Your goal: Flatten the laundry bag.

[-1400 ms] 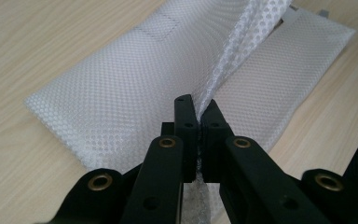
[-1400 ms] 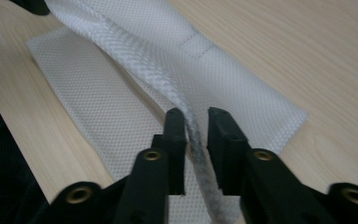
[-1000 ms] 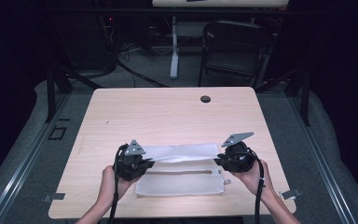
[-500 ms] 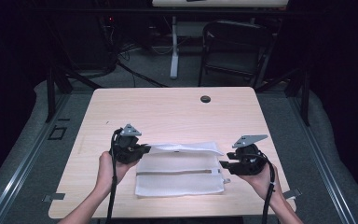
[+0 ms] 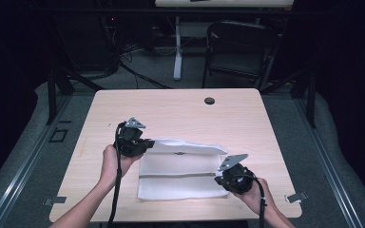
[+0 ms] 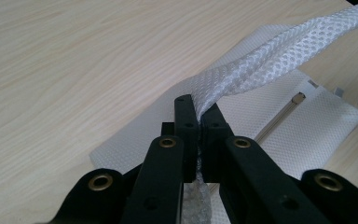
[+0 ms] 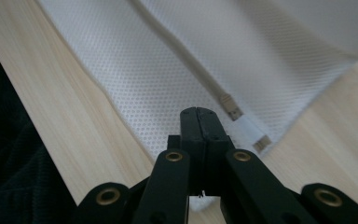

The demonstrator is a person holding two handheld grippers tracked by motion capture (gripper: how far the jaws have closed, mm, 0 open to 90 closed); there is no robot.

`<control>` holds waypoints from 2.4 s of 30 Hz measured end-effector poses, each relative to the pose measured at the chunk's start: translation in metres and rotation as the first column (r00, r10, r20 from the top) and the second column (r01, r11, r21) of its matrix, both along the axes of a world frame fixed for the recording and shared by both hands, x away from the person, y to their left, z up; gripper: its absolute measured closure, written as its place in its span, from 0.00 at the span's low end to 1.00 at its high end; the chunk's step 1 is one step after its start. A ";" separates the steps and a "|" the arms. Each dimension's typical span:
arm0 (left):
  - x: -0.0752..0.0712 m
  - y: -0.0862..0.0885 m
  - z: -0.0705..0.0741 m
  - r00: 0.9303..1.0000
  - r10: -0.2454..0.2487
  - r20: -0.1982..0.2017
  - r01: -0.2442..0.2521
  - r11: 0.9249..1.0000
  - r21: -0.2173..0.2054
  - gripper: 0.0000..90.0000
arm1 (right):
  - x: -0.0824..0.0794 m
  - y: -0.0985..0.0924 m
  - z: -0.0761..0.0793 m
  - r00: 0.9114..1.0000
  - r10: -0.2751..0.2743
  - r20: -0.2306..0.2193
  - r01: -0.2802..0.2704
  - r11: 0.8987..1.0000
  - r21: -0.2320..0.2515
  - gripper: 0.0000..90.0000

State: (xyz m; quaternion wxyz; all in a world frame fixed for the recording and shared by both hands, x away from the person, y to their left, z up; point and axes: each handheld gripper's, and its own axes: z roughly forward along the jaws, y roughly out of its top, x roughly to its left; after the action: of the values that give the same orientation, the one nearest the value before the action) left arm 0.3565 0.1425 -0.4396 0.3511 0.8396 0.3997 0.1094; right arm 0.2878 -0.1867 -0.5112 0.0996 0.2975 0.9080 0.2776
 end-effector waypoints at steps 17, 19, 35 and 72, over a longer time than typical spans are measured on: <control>0.023 -0.003 0.004 1.000 0.025 0.012 -0.025 1.000 0.014 0.99 | 0.016 0.023 -0.042 0.994 0.060 -0.096 -0.075 0.985 -0.156 1.00; 0.027 -0.005 0.005 0.999 0.029 0.018 -0.029 0.999 0.023 0.99 | 0.017 0.023 -0.042 0.993 0.060 -0.102 -0.076 0.985 -0.158 1.00; 0.058 -0.015 0.006 0.997 0.061 0.043 -0.064 0.996 0.065 0.99 | 0.014 0.011 -0.041 0.981 0.081 -0.177 -0.106 0.985 -0.134 1.00; 0.124 -0.023 -0.052 0.978 0.204 0.032 -0.206 0.974 0.094 0.98 | 0.012 0.010 -0.043 0.962 0.115 -0.249 -0.137 0.988 -0.075 1.00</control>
State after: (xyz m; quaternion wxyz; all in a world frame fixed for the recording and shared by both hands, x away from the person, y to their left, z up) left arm 0.4805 0.1197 -0.4913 0.3012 0.8086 0.4747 0.1736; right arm 0.2999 -0.1771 -0.5538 -0.0171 0.2661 0.9422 0.2030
